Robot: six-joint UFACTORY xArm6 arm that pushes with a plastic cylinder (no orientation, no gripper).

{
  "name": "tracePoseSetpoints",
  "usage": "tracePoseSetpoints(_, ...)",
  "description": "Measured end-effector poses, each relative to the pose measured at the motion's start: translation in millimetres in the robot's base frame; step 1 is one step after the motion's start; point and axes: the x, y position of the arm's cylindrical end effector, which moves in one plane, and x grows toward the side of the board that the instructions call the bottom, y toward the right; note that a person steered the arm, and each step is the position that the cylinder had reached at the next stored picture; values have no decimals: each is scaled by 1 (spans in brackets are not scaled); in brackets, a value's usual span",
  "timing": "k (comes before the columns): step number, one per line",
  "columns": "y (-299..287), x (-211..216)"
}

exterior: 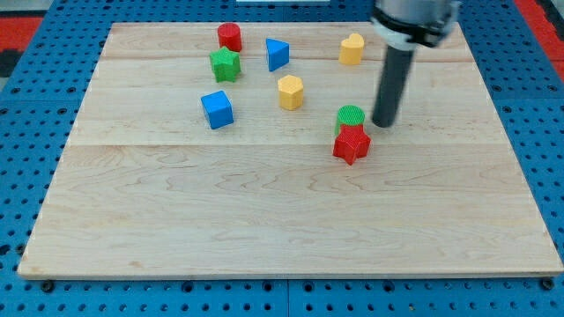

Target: Keep green circle and red star in a diagonal line with yellow heart

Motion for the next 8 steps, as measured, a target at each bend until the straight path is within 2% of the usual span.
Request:
tracePoseSetpoints(1,41,24)
tracePoseSetpoints(2,15,94)
tracePoseSetpoints(3,-45,114)
tracePoseSetpoints(4,-95,96)
tracePoseSetpoints(8,-74,-2)
